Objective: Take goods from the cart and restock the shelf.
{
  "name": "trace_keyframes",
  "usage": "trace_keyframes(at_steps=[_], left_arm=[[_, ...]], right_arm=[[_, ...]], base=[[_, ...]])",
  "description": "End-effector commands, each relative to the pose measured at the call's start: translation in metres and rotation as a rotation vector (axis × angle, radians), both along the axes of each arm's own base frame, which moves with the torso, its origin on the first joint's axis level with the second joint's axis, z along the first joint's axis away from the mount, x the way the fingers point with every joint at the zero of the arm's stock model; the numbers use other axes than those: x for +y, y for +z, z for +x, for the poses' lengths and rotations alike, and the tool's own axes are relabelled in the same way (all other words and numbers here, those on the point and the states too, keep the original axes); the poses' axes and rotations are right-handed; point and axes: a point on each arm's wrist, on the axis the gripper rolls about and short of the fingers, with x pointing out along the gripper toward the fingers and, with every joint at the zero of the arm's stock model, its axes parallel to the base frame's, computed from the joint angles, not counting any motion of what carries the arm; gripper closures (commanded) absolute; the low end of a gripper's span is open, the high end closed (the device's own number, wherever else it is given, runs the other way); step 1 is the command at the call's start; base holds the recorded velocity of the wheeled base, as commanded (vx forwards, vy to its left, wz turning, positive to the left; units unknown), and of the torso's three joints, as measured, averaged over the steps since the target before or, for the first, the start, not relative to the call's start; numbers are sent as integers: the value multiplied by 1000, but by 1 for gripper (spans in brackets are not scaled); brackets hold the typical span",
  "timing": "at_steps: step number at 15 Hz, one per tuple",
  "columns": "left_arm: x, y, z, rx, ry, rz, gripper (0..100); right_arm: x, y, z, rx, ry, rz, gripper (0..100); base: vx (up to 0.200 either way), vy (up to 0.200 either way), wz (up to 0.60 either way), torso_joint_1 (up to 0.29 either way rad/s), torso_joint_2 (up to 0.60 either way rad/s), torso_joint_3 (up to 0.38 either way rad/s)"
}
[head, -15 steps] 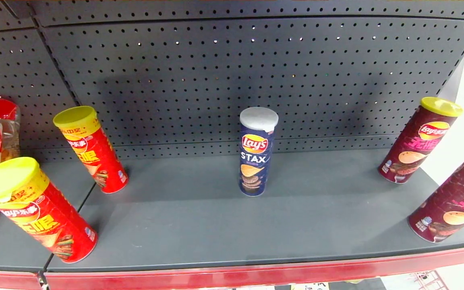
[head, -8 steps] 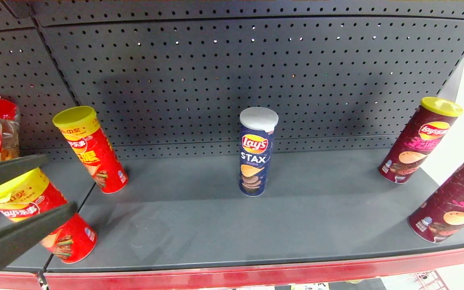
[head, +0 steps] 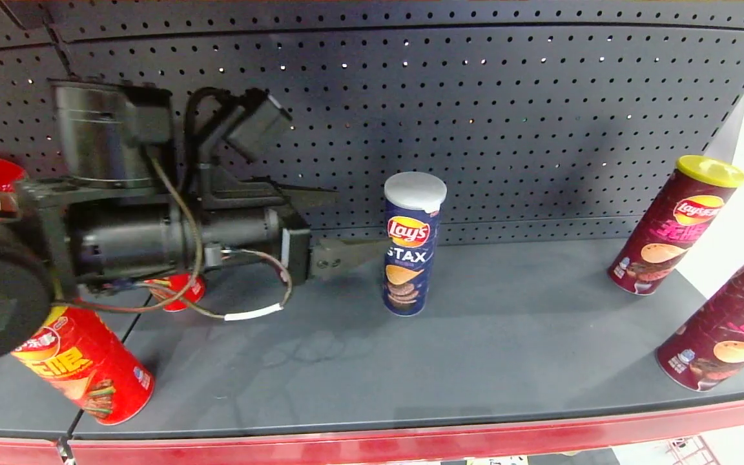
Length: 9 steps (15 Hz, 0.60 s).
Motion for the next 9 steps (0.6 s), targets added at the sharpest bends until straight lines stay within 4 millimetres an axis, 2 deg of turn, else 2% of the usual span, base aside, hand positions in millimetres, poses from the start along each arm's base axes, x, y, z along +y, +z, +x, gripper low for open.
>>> trace_keyframes(at_steps=[1, 3, 7, 9], left_arm=[[-26, -41, 48, 16, -24, 98, 0], [-24, -43, 59, -11, -72, 107, 0], [-18, -41, 65, -14, -78, 94, 0], [-18, -39, 73, -12, -203, 46, 0]], right_arm=[[0, 2, 1, 5, 1, -1, 100], [0, 3, 1, 10, 1, 1, 100], [0, 2, 1, 9, -1, 3, 100], [0, 2, 1, 12, -1, 2, 100]], base=[[0, 0, 0, 0, 0, 0], [0, 0, 0, 0, 0, 0], [0, 0, 0, 0, 0, 0], [0, 0, 0, 0, 0, 0]])
